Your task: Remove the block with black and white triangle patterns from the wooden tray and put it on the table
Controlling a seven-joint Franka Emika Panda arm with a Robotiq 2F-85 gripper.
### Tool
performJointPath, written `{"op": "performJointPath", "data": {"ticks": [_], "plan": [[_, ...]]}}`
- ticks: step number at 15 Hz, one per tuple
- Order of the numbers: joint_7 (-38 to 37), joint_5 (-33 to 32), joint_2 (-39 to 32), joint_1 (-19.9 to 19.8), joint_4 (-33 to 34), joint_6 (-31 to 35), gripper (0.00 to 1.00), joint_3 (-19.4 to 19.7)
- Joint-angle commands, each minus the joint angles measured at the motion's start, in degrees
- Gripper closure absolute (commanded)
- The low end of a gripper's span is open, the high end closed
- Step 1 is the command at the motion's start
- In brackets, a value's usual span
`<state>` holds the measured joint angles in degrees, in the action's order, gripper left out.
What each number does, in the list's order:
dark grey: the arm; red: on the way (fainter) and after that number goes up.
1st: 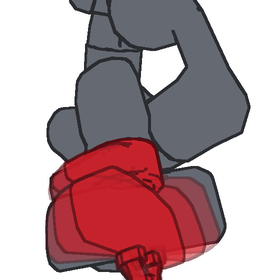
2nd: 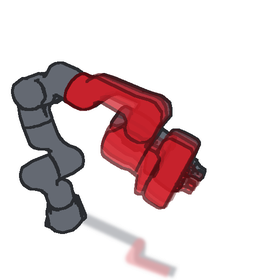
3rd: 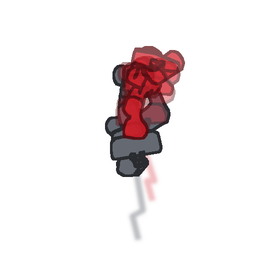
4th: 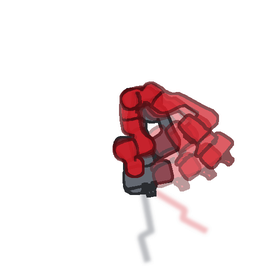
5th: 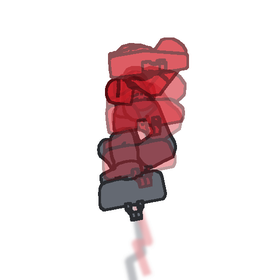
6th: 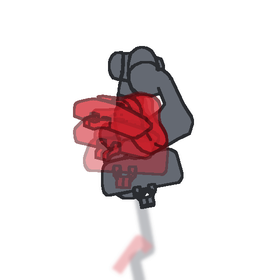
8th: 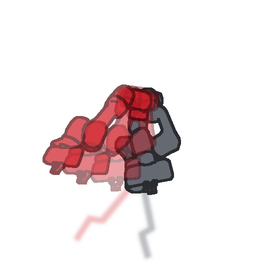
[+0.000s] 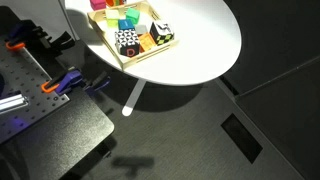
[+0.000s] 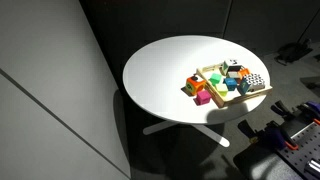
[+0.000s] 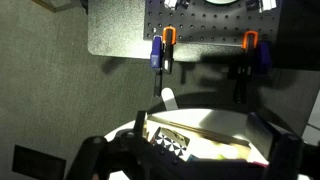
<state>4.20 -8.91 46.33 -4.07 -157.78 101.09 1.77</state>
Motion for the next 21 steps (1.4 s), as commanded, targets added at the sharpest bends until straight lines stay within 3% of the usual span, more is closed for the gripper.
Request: {"op": "performJointPath", "data": {"ticks": [1,8,21], "plan": [[-0.33,-0.28,-0.01,0.55,0.09,-0.14,0.0,0.46],[-2.33,0.31,-1.94,0.36,0.84,2.17,0.0,0.15],[-13.07,1.41,-17.53,-1.16,2.9,24.68,0.0,-0.78]]}}
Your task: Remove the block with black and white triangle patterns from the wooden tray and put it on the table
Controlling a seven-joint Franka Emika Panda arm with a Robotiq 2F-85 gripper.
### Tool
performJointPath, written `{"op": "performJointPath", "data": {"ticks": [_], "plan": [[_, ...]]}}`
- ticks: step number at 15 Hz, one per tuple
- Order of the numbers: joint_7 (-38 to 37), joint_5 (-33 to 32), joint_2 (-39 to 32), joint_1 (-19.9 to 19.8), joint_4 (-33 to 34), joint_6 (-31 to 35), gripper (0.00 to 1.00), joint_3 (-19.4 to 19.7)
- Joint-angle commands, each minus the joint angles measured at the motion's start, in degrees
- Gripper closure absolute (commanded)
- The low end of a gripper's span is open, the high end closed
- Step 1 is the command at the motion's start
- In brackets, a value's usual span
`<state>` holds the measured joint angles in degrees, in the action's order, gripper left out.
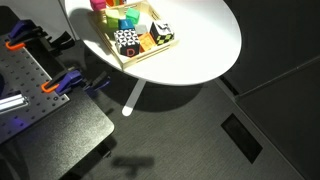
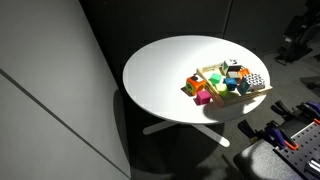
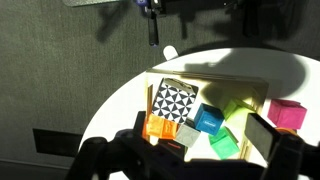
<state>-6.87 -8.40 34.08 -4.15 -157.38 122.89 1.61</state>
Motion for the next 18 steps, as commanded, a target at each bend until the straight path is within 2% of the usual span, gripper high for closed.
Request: {"op": "performJointPath", "data": {"ticks": [1,12,18], "plan": [[-2.54,0.85,-6.84,-1.27,2.82,4.14,0.0,-0.58],[-4.65,0.25,-21.7,-3.28,8.17,13.71,0.0,0.64],[-4.31,-0.03,-22.5,-2.87,7.83,13.89,0.0,0.84]]}}
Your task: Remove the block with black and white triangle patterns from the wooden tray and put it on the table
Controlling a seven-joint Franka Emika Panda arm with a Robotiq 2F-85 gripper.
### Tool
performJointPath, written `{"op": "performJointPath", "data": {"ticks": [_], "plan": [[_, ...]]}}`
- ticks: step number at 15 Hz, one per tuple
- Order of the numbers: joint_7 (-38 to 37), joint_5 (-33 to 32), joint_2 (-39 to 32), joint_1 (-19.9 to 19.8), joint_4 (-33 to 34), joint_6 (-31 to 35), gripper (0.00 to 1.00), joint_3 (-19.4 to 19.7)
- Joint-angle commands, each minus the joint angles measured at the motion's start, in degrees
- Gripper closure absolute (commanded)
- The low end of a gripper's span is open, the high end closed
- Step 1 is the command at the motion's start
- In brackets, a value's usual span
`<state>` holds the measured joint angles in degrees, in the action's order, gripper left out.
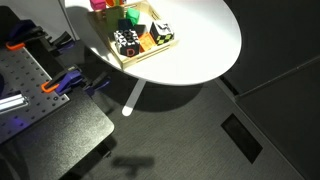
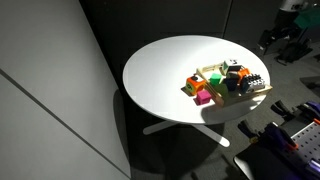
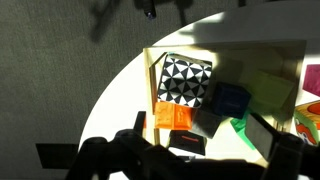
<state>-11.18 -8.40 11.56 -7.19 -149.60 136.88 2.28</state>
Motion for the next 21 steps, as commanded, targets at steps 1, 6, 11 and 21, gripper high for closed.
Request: {"op": "performJointPath", "data": {"ticks": [1,6,11,21], "plan": [[-0.01,-0.03,-0.01,0.17,0.1,-0.1,0.0,0.18],[-1.15,-0.7,-0.76,-0.06,0.47,-0.17,0.0,-0.02],[-1.73,-0.42,-5.77,0.28,2.09,1.64,0.0,0.02],[-4.41,-0.99,-15.55,1.22,3.67,13.04,0.0,0.99]]}}
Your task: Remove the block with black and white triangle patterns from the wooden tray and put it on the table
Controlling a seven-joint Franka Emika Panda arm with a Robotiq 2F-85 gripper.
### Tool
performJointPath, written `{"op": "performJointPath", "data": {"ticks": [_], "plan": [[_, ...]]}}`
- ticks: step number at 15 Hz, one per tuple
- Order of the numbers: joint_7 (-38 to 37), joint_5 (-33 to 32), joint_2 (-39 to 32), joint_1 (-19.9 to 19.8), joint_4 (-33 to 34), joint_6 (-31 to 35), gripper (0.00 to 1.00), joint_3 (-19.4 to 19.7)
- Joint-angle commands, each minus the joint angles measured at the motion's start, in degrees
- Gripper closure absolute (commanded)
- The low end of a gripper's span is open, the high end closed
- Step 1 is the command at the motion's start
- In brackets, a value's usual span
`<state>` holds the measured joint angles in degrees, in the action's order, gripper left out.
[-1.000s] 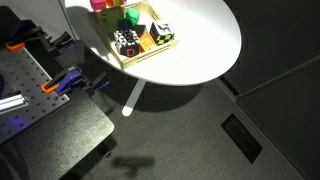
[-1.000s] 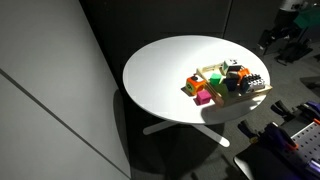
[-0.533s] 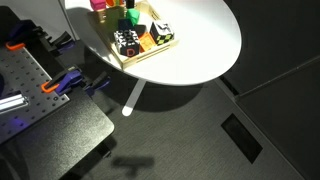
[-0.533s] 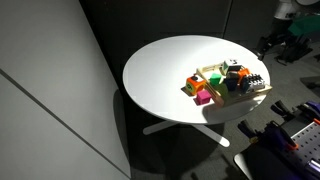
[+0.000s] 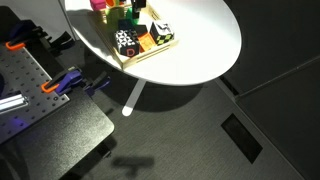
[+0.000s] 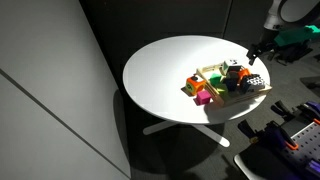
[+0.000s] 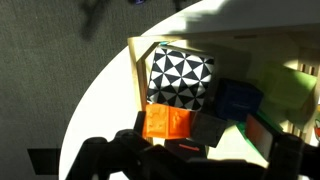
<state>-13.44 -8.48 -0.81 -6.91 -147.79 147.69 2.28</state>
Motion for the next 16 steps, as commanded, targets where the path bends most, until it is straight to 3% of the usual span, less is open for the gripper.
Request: {"op": "performJointPath", "data": {"ticks": [1,10,16], "plan": [[-2.46,-1.21,-4.02,1.06,1.96,2.94,0.0,1.18],[-8.76,-6.5,-12.07,4.49,4.98,3.46,0.0,5.3],[-8.5,-5.95,-16.97,6.93,7.29,3.46,0.0,7.08]]}}
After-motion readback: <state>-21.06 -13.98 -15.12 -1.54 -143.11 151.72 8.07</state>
